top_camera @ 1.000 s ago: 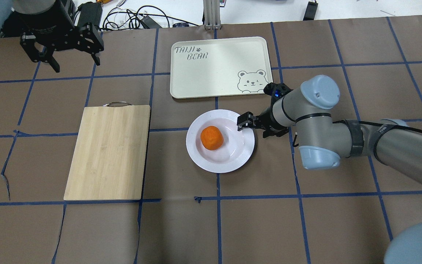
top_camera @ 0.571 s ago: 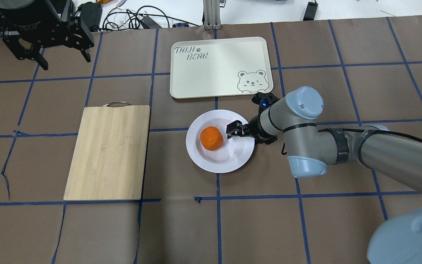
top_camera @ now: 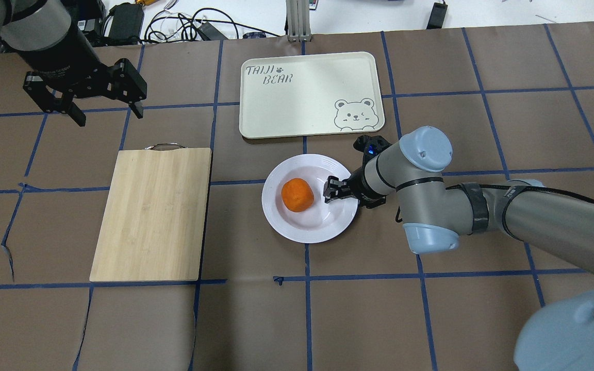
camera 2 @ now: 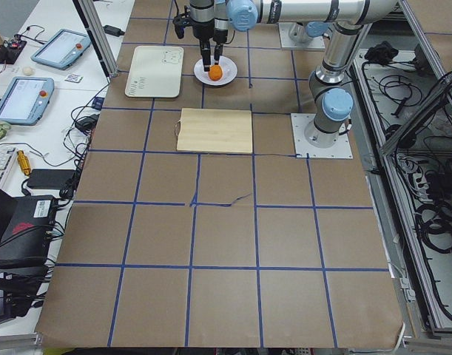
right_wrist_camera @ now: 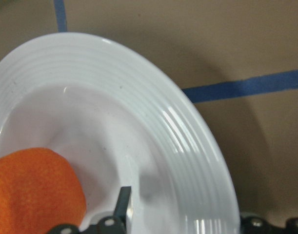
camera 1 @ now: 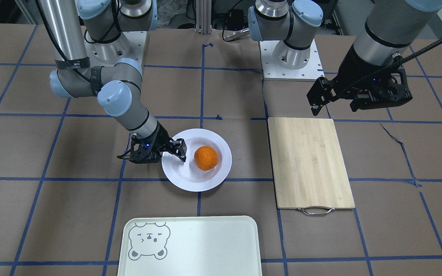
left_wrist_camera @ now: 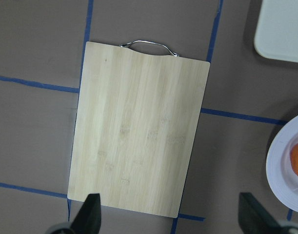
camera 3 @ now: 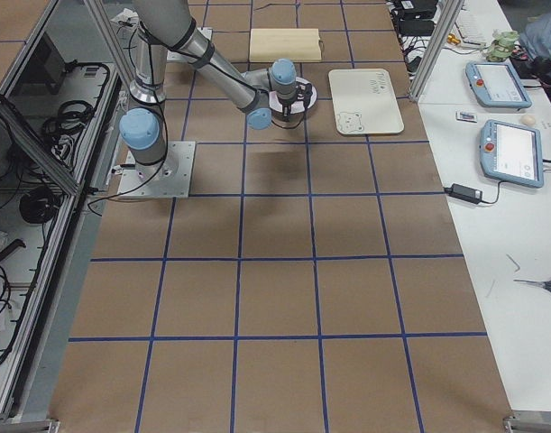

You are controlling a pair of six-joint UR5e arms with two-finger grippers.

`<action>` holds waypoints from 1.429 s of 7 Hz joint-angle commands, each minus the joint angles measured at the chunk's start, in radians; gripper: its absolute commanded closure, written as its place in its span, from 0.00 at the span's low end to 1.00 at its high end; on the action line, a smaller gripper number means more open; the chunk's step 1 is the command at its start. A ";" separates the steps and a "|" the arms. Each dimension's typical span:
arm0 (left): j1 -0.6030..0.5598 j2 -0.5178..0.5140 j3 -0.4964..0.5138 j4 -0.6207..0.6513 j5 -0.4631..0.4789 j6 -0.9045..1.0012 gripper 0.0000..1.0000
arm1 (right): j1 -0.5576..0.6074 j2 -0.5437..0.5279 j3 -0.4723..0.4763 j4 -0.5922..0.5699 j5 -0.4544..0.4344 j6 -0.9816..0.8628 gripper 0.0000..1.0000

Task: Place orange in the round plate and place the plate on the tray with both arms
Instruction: 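Move the right gripper to the plate rim while the left arm withdraws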

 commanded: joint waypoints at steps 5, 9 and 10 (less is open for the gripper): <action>0.001 0.028 -0.041 -0.003 0.011 0.039 0.00 | -0.010 -0.004 -0.039 0.016 -0.008 0.004 0.99; 0.001 0.028 -0.041 -0.003 0.010 0.039 0.00 | -0.015 -0.012 -0.085 0.031 0.052 0.102 1.00; 0.002 0.028 -0.043 -0.004 0.012 0.063 0.00 | -0.021 -0.012 -0.126 0.032 0.084 0.137 1.00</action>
